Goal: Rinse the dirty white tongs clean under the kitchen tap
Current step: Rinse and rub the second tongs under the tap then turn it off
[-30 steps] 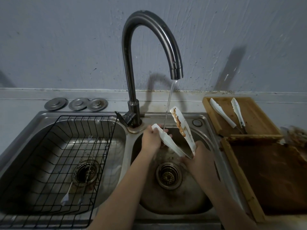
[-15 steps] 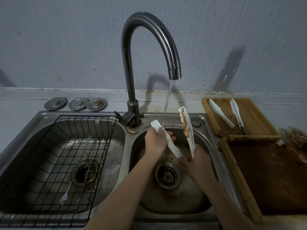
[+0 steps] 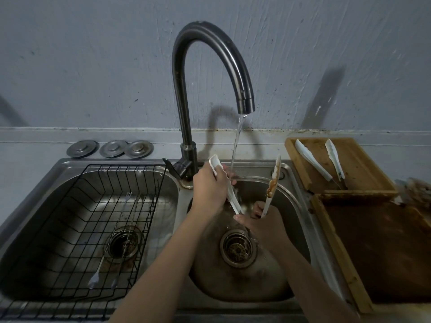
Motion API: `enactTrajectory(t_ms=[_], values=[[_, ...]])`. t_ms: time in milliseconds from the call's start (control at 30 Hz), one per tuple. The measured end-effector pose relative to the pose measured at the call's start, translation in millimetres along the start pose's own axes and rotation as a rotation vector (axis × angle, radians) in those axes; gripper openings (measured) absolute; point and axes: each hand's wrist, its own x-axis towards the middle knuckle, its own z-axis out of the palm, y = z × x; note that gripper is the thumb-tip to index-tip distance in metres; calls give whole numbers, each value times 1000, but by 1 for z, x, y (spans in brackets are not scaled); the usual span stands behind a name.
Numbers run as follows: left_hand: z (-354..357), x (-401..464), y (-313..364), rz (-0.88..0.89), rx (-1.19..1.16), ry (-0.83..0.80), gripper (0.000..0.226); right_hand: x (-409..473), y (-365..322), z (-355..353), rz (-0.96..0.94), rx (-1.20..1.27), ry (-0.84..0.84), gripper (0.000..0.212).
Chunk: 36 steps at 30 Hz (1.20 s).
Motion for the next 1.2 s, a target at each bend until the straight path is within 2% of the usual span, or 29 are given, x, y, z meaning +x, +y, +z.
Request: enactTrajectory(t_ms=[133,233,300,400,533,600,733,767,900,967,1000,1033,1067,1133,1167,1200], values=[[1,6,-12,-99,-91,5,26,-2,-1,-4,-6,-26,-3,48],[4,7,-21,-324,-338,-4,26,-3,-6,-9,-47,-90,41,46],[12,2,-25,-394,-492,12,42,-4,-11,-10,-74,-143,49,35],[23,-6,-30,-436,-581,18,59,-7,-15,-13,-89,-198,48,16],[27,-12,-39,-520,-606,-32,67,-11,-13,-21,-76,-272,65,29],[28,-13,-45,-544,-544,-40,62,-13,-9,-25,-44,-275,62,31],[23,-12,-48,-551,-274,-28,15,-17,-4,-28,23,-281,38,21],[21,-13,-46,-550,-229,-33,11,-18,-4,-28,30,-287,25,21],[12,-7,-50,-603,-181,-79,41,-21,-6,-32,62,-310,-36,28],[9,-7,-54,-626,-99,-153,41,-21,-7,-34,106,-278,-64,34],[8,-8,-55,-610,-10,-194,36,-21,-8,-35,129,-253,-69,30],[8,-9,-58,-576,99,-242,33,-21,-10,-35,147,-232,-68,23],[7,-12,-62,-537,246,-294,42,-20,-12,-35,152,-226,-60,18],[5,-19,-65,-387,559,-331,75,-17,-17,-33,141,-250,-57,20],[4,-22,-63,-287,621,-305,78,-15,-21,-32,138,-255,-80,22],[4,-24,-62,-221,594,-297,70,-14,-25,-28,136,-252,-118,25]])
